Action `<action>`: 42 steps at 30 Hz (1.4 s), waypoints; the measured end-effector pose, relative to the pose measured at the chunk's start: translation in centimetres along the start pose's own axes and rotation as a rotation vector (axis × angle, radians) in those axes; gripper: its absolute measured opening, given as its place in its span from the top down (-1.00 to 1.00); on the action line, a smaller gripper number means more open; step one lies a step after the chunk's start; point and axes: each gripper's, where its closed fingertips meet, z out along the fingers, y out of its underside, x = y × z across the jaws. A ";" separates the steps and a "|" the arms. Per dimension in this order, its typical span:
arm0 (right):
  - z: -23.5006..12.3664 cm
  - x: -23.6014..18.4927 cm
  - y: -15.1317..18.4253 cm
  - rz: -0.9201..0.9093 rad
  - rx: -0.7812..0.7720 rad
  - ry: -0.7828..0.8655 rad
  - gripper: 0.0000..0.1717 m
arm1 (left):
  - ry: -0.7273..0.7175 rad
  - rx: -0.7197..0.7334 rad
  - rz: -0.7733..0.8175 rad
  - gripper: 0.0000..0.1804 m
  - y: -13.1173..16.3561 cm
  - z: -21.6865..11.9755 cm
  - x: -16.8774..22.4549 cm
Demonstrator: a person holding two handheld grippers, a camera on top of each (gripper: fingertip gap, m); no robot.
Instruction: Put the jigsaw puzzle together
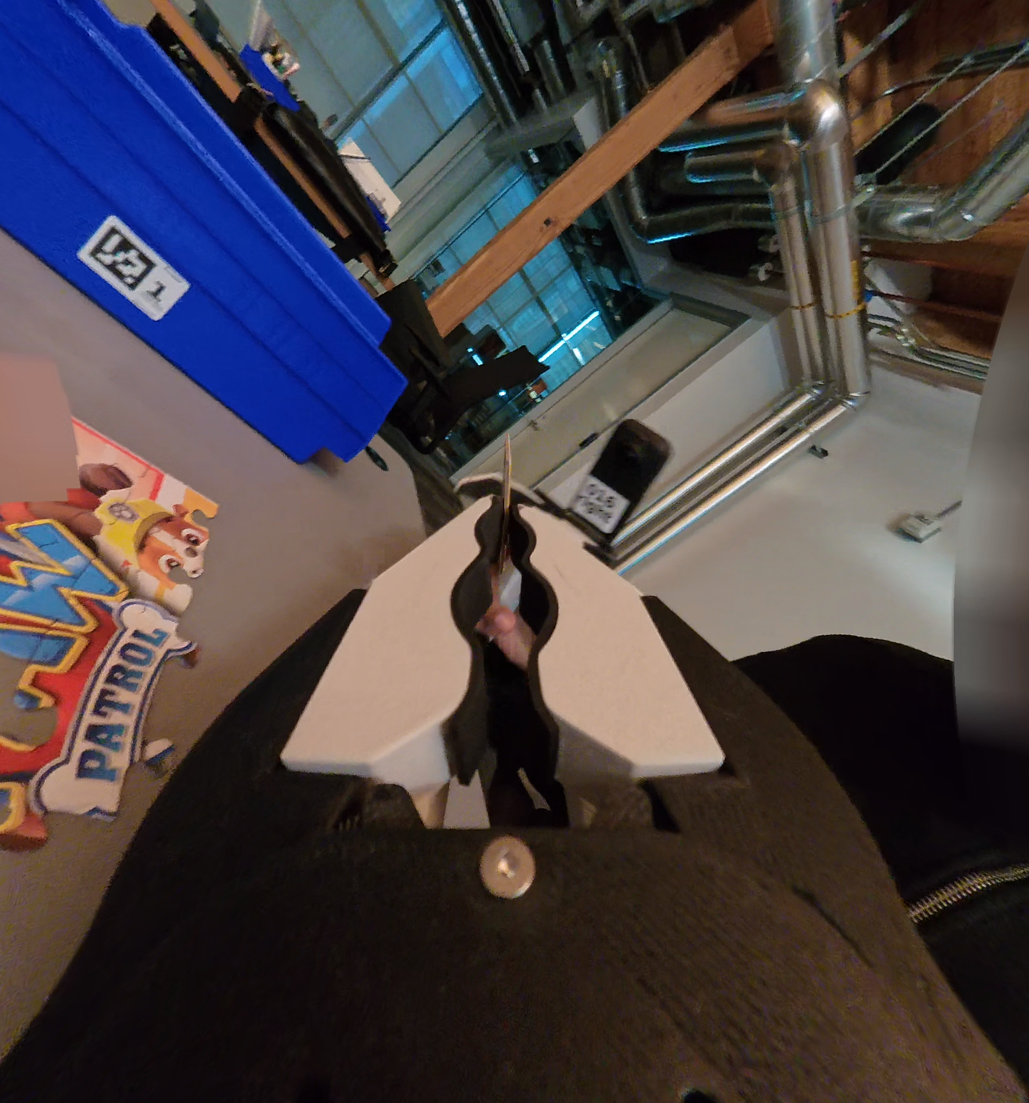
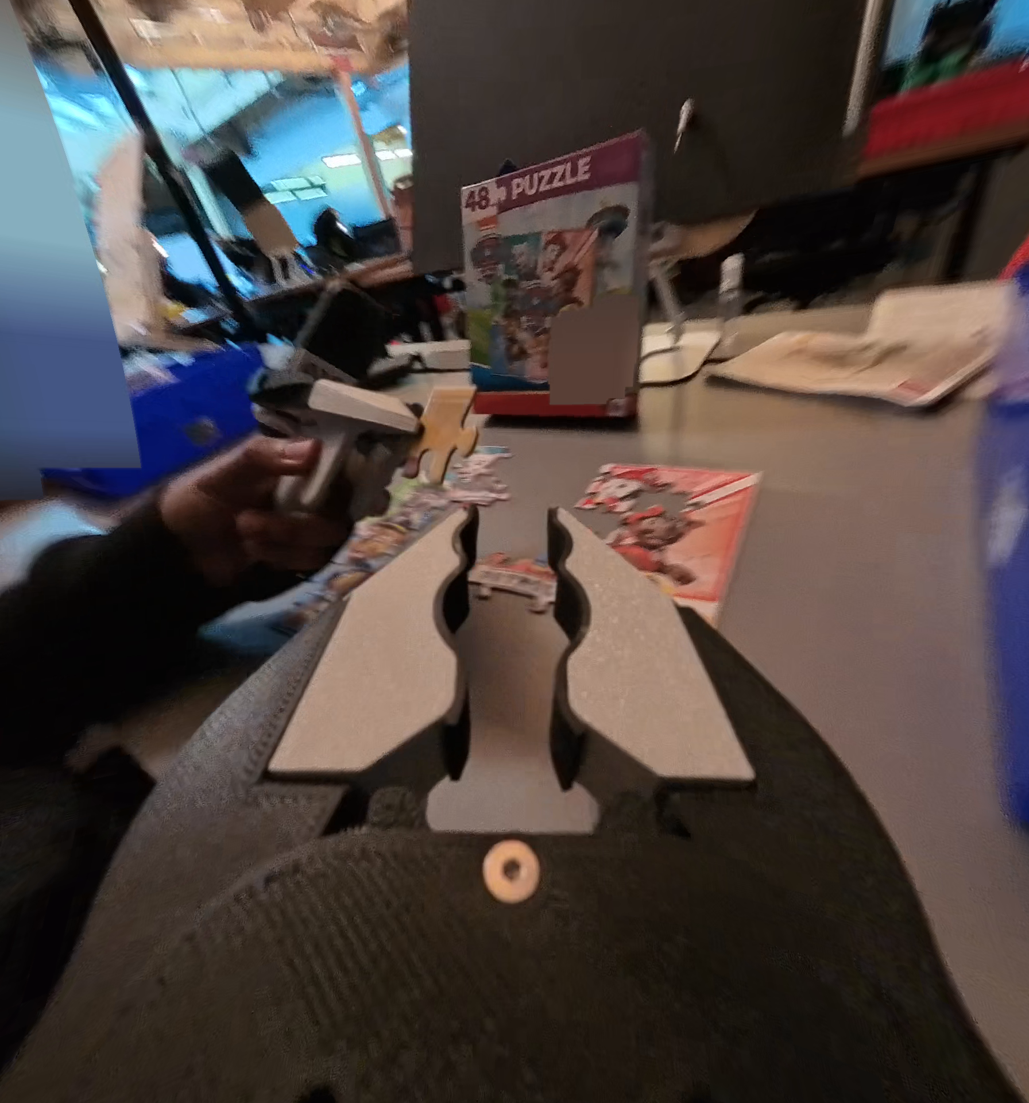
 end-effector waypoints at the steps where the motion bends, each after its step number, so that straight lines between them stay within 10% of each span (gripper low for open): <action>1: -0.3 0.1 -0.3 -0.098 -0.012 0.028 0.73 | -0.028 -0.012 0.003 1.00 0.1 -0.1 -0.4; 9: 0.3 0.4 2.2 -0.844 -0.374 0.162 0.66 | -0.159 -0.110 0.046 1.00 1.5 0.1 -2.2; 23: 2.5 -0.5 4.9 -1.086 -0.519 0.022 0.88 | -0.260 -0.255 0.116 1.00 3.7 0.6 -3.5; 42: 0.4 7.4 10.0 -0.192 -0.829 0.391 0.88 | -0.564 -0.354 0.361 0.92 4.1 -0.3 -6.8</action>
